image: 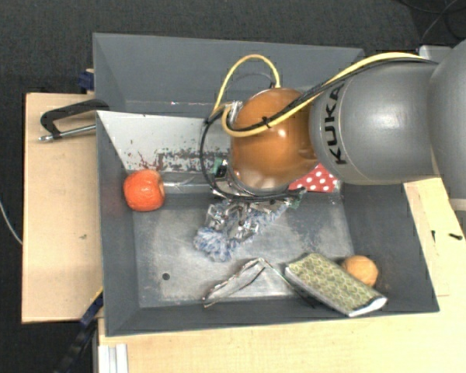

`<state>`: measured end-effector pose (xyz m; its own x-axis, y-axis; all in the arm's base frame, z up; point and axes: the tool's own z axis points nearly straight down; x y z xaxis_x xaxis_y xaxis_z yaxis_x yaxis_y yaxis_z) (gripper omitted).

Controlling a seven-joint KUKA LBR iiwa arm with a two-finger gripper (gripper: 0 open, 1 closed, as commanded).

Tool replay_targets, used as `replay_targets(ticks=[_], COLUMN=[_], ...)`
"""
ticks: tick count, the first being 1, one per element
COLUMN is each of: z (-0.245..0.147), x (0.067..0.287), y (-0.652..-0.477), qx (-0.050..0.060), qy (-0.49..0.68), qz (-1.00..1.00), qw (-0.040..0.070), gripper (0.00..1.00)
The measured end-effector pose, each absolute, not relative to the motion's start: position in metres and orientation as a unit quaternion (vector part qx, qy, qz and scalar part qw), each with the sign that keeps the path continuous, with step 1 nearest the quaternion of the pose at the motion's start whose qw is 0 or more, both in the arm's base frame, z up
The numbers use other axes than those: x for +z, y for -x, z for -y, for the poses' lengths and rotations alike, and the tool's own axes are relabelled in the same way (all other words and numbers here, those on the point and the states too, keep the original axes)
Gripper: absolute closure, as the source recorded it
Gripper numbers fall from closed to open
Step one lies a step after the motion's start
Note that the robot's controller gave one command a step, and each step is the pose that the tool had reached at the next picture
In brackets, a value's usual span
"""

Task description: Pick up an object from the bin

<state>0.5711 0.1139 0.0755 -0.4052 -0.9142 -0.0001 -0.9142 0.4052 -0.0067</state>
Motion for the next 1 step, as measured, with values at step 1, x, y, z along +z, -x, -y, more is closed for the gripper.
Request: replay_targets(ticks=[1], z=[-0.1138], x=[0.0755], y=[-0.5712], qx=[-0.003], qy=[0.545], qz=[-0.838], qw=[0.002], gripper=[1.0])
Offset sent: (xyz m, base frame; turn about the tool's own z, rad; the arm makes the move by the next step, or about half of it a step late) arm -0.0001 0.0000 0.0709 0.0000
